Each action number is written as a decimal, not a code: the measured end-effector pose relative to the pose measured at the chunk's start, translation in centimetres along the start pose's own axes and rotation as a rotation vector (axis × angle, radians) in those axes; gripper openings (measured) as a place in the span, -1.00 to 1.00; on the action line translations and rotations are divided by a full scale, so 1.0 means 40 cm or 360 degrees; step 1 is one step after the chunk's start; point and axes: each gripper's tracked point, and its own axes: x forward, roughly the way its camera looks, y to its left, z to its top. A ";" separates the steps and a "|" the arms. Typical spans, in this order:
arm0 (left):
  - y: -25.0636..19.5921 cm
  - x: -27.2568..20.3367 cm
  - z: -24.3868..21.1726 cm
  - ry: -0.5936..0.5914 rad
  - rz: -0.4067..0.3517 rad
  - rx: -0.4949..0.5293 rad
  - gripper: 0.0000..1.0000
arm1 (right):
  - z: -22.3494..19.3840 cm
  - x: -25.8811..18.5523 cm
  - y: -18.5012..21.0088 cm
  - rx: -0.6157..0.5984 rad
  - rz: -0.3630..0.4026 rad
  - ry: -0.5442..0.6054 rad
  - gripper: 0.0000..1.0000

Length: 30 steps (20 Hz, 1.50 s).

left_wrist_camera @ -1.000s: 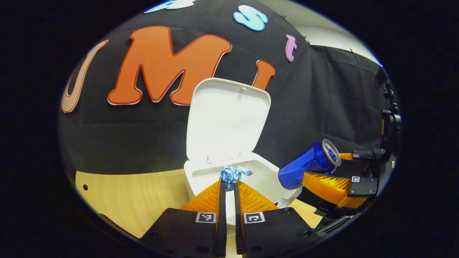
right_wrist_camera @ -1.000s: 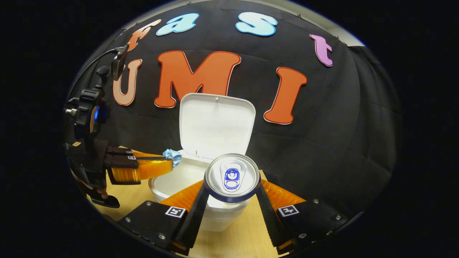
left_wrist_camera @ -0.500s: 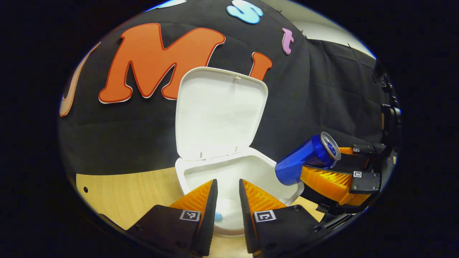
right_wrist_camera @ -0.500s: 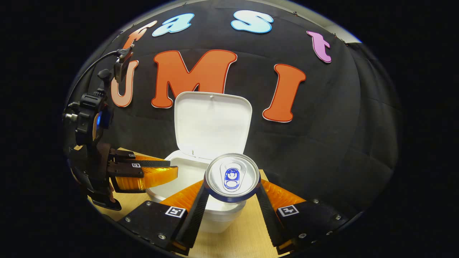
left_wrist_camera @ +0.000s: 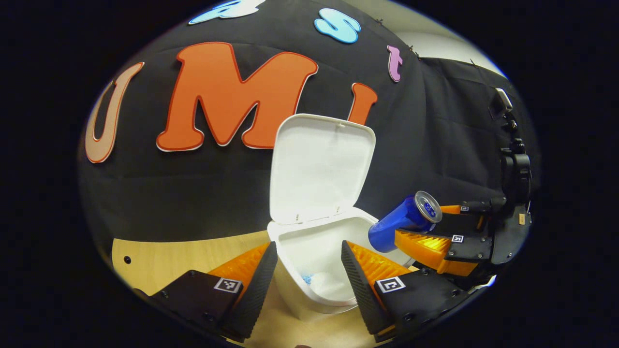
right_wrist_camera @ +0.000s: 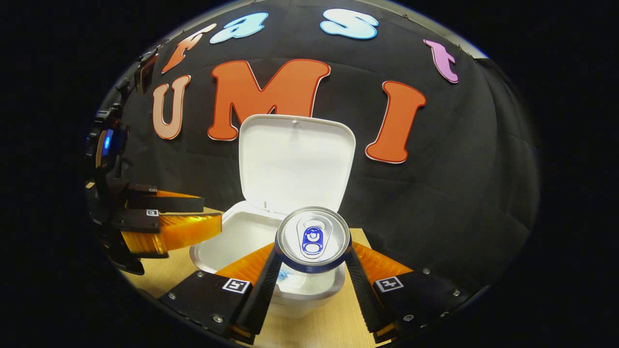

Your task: Press the lid of the desktop garbage bin to open it, pick up the crumpled paper on the desktop and throw it into the bin, then pick up the pop can on the desktop and drop it into the bin, and finally close the garbage bin lid.

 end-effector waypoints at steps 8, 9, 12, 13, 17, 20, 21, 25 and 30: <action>0.044 -0.147 0.051 -0.0046 0.0184 -0.0026 1.00 | -0.015 0.052 0.062 -0.0036 0.0078 0.0061 0.60; 0.050 -0.157 0.050 -0.0050 0.0207 -0.0037 0.96 | -0.014 0.054 0.066 -0.0037 0.0086 0.0062 0.61; 0.090 -0.206 0.043 -0.0065 0.0289 -0.0088 0.96 | -0.010 0.057 0.080 -0.0047 0.0105 0.0064 0.64; 0.105 -0.222 0.036 -0.0065 0.0314 -0.0110 0.96 | -0.005 0.056 0.083 -0.0054 0.0109 0.0061 0.65; 0.173 -0.290 -0.004 -0.0068 0.0435 -0.0131 0.96 | 0.038 0.046 0.089 -0.0084 0.0110 0.0014 0.67; 0.207 -0.351 -0.035 -0.0057 0.0514 -0.0110 1.00 | 0.106 0.037 0.084 -0.0121 0.0097 -0.0058 0.75; 0.216 -0.368 -0.051 -0.0053 0.0535 -0.0113 0.96 | 0.133 0.036 0.078 -0.0133 0.0088 -0.0088 0.76; 0.245 -0.417 -0.132 0.0011 0.0600 -0.0156 0.96 | 0.229 0.039 0.076 -0.0152 0.0084 -0.0139 0.76; 0.282 -0.482 -0.212 0.0067 0.0691 -0.0156 1.00 | 0.354 0.045 0.064 -0.0216 0.0036 -0.0233 0.78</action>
